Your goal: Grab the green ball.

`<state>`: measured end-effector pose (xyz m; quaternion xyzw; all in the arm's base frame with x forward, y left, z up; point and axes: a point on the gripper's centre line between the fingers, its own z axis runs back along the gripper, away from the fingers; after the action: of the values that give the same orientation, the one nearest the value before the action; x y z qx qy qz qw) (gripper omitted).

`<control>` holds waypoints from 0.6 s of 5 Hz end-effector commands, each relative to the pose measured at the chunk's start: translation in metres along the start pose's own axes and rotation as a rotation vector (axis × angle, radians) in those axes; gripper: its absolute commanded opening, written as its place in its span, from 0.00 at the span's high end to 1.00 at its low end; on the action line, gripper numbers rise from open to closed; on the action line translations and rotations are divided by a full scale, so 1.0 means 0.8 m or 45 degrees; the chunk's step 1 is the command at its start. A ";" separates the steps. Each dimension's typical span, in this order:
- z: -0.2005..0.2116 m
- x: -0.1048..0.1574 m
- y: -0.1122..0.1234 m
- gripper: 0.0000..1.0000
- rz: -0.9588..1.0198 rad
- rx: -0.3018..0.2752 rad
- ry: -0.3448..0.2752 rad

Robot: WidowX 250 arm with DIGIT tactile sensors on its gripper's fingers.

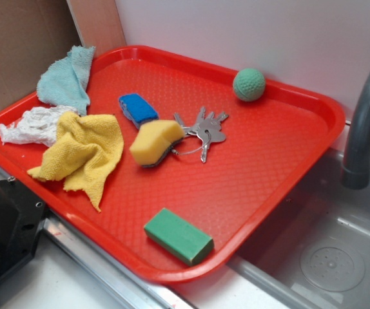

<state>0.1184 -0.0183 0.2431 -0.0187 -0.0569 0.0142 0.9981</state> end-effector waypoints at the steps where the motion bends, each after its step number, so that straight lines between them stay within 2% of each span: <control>1: 0.000 0.000 0.000 0.00 0.000 0.000 0.000; 2: -0.040 0.058 -0.029 0.00 -0.197 -0.115 -0.116; 3: -0.037 0.118 -0.046 0.00 -0.319 -0.137 -0.420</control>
<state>0.2111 -0.0492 0.2138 -0.0624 -0.2036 -0.1013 0.9718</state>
